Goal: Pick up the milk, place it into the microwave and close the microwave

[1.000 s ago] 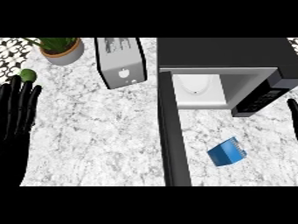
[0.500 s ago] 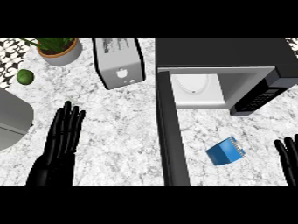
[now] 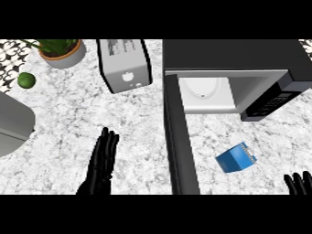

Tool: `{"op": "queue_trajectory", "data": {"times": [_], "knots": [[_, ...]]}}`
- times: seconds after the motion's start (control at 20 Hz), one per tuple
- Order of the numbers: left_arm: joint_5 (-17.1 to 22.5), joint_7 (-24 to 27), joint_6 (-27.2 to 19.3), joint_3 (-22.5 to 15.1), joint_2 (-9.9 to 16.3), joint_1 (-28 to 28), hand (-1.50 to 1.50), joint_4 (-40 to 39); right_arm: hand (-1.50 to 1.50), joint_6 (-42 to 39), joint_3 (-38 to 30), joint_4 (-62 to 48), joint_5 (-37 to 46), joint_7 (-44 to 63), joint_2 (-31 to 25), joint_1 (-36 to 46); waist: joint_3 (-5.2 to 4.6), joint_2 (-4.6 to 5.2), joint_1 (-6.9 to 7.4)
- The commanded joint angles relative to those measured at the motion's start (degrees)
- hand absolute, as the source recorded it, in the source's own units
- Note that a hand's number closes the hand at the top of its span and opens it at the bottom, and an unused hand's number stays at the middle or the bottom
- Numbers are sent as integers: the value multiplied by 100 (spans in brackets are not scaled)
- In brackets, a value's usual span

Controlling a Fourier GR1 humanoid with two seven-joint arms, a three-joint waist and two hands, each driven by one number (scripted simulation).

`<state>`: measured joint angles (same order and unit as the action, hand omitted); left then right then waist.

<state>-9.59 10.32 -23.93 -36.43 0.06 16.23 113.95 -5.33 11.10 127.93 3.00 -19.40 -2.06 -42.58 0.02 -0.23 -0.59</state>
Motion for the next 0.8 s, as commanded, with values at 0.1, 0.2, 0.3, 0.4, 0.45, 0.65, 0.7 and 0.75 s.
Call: {"op": "queue_trajectory", "data": {"times": [0.1,0.2,0.3,0.4,0.45,0.65,0.7,0.75], "knots": [[231,770,-289,-423,161,494,-150,-314,-150,110,-121,-867,217,-742,79,48,-3,11,46],[-11,438,-487,-481,-4,203,-150,-327,-150,219,-209,-1432,247,-1346,172,98,0,11,29],[13,360,-858,-609,-5,-259,-150,-689,-150,490,-119,-1275,249,-1004,200,265,-1,20,25],[86,324,-491,-588,225,223,-150,-131,-150,556,-336,-1816,177,-844,202,897,-1,19,66],[-54,759,-755,-1016,62,522,-150,-443,-150,357,-384,-1996,112,-1377,160,479,0,12,53],[-28,593,-821,-1142,-1,312,-150,-517,-150,465,-598,-2748,100,-1691,160,986,1,16,51],[327,704,-495,-663,119,133,-150,-650,-150,465,-915,-2611,-111,-1094,50,1527,-1,23,63],[92,594,-642,-936,138,280,-150,-517,-150,391,-972,-3074,-106,-1665,19,1331,1,18,58]]}}
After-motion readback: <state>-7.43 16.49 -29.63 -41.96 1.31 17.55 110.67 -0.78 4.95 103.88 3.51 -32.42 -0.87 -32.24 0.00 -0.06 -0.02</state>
